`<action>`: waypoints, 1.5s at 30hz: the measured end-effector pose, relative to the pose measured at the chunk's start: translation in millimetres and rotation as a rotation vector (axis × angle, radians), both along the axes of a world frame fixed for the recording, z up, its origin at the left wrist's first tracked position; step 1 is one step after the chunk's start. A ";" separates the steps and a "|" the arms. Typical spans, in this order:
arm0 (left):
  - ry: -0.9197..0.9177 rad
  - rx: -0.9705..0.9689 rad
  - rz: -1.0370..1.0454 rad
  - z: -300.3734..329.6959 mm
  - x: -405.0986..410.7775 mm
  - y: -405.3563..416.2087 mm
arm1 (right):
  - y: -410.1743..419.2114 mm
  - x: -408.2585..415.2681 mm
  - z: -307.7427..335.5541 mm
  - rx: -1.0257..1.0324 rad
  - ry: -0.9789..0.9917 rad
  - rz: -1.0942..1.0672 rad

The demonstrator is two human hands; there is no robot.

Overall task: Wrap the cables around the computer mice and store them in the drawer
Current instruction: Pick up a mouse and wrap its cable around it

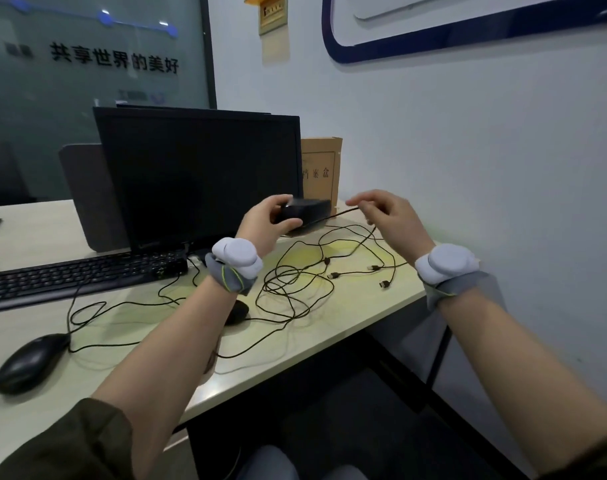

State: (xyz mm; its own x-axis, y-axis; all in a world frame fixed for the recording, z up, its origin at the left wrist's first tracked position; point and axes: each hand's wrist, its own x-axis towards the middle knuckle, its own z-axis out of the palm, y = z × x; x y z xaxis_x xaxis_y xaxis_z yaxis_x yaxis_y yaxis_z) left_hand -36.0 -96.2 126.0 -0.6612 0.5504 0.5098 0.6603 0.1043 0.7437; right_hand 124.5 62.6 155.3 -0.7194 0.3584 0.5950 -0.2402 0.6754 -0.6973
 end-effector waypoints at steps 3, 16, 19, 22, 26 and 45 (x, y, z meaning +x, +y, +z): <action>-0.051 -0.008 -0.017 -4.9 5.0 1.2 | 6.4 -0.6 5.0 -0.041 -0.037 -0.007; -0.757 0.376 -0.763 13.2 45.5 8.6 | -7.8 -17.1 -26.0 0.153 -0.322 -0.112; -0.764 0.554 -0.581 15.3 51.2 23.7 | -37.3 -27.0 -51.9 0.113 -0.497 -0.025; -0.656 0.542 -0.261 8.1 44.0 25.7 | -47.9 -25.6 -57.3 0.246 -0.645 -0.035; -0.283 0.241 0.063 -10.5 22.6 16.6 | -46.9 -14.5 -43.1 0.451 -0.681 -0.134; -0.731 0.172 -0.873 -6.2 27.3 -1.4 | -7.3 -17.6 8.4 -0.307 -0.277 0.302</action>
